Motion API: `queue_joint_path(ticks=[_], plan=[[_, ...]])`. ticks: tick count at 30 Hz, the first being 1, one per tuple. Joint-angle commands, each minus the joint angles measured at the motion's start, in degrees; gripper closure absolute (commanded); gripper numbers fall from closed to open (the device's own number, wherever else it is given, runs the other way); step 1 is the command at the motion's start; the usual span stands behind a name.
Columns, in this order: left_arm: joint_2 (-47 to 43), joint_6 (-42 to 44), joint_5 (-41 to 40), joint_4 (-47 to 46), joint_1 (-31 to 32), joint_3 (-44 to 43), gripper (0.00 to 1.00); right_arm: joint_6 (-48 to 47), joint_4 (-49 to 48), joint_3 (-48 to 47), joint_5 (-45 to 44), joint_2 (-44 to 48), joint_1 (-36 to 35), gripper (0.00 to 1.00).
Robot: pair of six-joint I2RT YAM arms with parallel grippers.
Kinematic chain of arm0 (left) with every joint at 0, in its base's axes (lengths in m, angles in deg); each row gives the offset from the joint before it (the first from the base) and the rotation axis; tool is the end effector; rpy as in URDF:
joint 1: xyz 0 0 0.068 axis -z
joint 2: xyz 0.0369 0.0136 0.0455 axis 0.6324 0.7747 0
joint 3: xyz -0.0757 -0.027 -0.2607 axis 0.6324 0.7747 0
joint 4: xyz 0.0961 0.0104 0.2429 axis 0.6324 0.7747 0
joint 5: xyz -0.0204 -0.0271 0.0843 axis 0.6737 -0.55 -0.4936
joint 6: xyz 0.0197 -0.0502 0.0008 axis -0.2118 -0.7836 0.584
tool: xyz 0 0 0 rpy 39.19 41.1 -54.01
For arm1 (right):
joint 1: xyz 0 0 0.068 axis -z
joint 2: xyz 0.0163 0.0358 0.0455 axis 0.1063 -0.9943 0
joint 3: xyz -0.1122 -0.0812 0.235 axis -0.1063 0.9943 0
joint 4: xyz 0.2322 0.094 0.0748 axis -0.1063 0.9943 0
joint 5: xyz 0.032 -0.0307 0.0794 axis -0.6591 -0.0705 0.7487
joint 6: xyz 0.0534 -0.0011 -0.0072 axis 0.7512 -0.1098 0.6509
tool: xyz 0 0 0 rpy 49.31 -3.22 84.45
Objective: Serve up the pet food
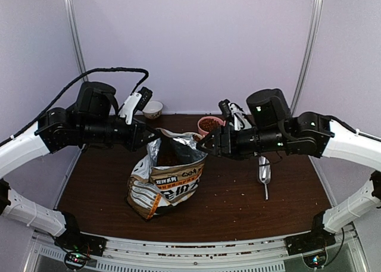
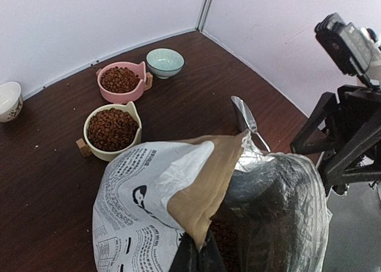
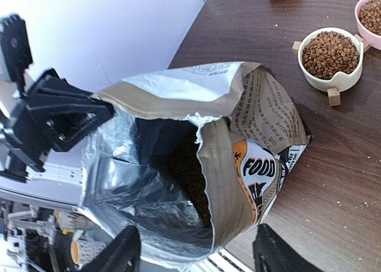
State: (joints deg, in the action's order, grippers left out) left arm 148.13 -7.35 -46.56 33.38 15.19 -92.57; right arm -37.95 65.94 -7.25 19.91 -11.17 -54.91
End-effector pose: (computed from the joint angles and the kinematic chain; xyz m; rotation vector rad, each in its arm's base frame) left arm 0.1464 -0.2059 0.3859 0.5869 2.1038 -0.8396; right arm 0.1354 0.2555 0.3737 -0.3980 2.3034 1.2345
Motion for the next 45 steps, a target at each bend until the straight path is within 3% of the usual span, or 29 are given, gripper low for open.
queue_joint_path(ticks=[1,3,9,14,21,26,31,36,37,39,42,45], plan=[[-1.7,-0.3,1.9,-5.5,0.2,-0.5,1.00,0.4,9.4,-6.5,-7.9,-5.3,-2.6,0.42],[-1.9,-0.2,1.8,-5.5,0.2,-0.5,1.00,0.4,11.4,-8.4,-10.2,-6.8,-3.5,0.49],[-3.2,-0.4,4.0,-8.6,0.5,0.7,1.00,0.2,11.4,-10.0,-13.7,-7.1,-3.9,1.00],[-1.7,-2.2,2.3,-13.9,5.9,-1.3,1.00,-6.6,11.1,-16.0,-14.0,-8.0,-3.0,1.00],[6.1,-3.6,-0.4,-22.4,17.0,-8.8,1.00,-14.5,6.5,-23.6,1.2,-12.4,1.1,1.00],[9.7,-3.9,-0.2,-25.0,18.8,-10.8,0.99,-20.0,7.7,-30.3,8.9,-17.4,2.8,1.00],[7.4,-4.4,-1.0,-28.0,18.8,-6.7,0.73,-21.6,3.2,-30.9,17.4,-19.1,5.6,1.00],[1.2,-4.4,-6.5,-25.7,18.8,-1.6,0.55,-24.5,3.2,-29.9,17.6,-18.3,7.3,1.00],[-0.2,-3.9,-7.7,-24.5,18.8,-0.8,0.52,-25.3,3.9,-29.4,17.0,-17.6,7.7,1.00],[-3.3,-2.7,-10.3,-22.3,18.7,0.8,0.45,-26.5,4.9,-27.8,15.4,-15.6,8.3,0.86],[-6.9,-0.5,-10.5,-18.6,17.0,2.2,0.33,-29.3,5.1,-23.5,11.9,-9.9,8.7,0.50],[-8.7,0.9,-5.2,-15.4,12.2,3.3,0.28,-32.4,4.9,-17.4,8.4,-2.2,8.8,0.22]])
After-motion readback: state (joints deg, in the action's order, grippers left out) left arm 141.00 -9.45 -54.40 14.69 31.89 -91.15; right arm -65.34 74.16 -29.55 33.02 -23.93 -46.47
